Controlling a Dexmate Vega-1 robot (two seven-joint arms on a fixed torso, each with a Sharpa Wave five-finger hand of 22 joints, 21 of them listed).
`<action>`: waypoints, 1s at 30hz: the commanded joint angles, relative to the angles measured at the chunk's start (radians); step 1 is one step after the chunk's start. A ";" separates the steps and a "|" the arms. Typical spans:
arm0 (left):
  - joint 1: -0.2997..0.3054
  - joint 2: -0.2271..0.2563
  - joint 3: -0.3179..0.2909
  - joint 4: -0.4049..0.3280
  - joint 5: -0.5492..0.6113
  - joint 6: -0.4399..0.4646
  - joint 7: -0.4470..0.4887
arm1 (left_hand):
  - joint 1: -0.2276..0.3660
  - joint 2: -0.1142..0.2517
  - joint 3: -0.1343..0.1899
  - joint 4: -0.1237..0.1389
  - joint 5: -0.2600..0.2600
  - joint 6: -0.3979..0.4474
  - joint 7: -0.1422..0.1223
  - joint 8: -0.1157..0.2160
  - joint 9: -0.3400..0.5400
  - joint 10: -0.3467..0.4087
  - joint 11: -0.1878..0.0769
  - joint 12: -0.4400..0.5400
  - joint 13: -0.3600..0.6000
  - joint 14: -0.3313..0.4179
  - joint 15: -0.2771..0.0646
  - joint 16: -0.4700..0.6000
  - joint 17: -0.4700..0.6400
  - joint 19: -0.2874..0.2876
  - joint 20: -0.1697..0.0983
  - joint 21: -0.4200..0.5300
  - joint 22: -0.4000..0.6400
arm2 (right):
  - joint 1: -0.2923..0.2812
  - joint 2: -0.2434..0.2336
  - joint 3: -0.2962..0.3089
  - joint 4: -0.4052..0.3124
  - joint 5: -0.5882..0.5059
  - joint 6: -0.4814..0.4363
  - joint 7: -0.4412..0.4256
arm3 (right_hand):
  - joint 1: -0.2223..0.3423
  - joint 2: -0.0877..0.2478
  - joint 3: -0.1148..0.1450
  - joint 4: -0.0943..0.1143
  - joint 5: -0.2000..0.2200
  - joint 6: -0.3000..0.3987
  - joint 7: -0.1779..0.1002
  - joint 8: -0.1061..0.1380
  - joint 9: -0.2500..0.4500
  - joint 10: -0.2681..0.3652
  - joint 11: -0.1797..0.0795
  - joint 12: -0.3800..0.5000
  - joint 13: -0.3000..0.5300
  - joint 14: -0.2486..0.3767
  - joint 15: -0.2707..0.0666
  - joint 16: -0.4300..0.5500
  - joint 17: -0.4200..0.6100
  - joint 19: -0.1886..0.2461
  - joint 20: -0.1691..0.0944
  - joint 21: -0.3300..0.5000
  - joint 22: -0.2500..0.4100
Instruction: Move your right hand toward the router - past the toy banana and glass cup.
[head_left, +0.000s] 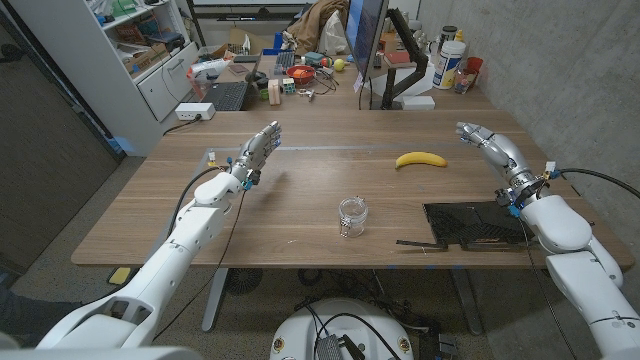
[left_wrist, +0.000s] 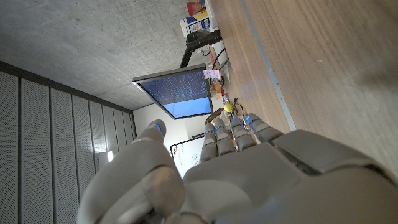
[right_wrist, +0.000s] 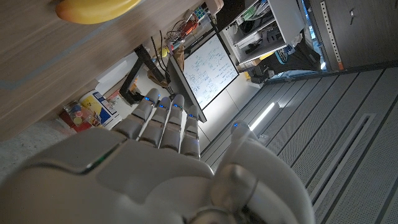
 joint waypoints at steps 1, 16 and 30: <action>-0.014 -0.001 0.007 0.007 0.007 0.004 -0.007 | 0.009 0.006 0.004 -0.003 -0.001 0.006 0.000 -0.003 0.005 -0.001 -0.001 -0.003 0.003 -0.003 0.000 -0.001 0.005 0.002 0.007 -0.003 0.004 | -0.035 0.011 0.026 -0.021 -0.020 0.010 0.008 | -0.002 -0.011 -0.002 -0.002 0.007 0.014 -0.004 0.008 0.005 0.013 -0.004 0.007 0.006 0.014 -0.012 0.007 0.002 0.014 -0.003 -0.005 0.005; -0.023 -0.002 0.014 0.010 0.012 0.005 -0.012 | 0.009 0.007 0.003 -0.004 -0.002 0.006 0.000 -0.004 0.005 0.000 -0.002 -0.003 0.003 -0.004 0.000 -0.002 0.005 0.000 0.007 -0.003 0.004 | -0.089 0.018 0.076 -0.068 -0.071 0.039 0.013 | -0.004 -0.031 -0.011 -0.011 0.014 0.022 -0.016 0.007 0.005 0.025 -0.015 0.008 0.006 0.037 -0.025 0.009 0.001 0.027 -0.012 -0.013 0.005; -0.047 -0.008 0.032 0.027 0.018 0.011 -0.031 | 0.009 0.007 0.001 -0.004 -0.003 0.008 -0.002 -0.003 0.005 0.001 -0.003 -0.003 0.003 -0.005 0.001 -0.001 0.005 0.000 0.007 -0.003 0.004 | -0.131 0.056 0.113 -0.119 -0.144 0.044 -0.007 | 0.002 -0.050 -0.016 -0.023 0.024 0.037 -0.019 0.010 0.005 0.036 -0.023 0.010 0.006 0.049 -0.036 0.007 0.000 0.036 -0.018 -0.022 0.005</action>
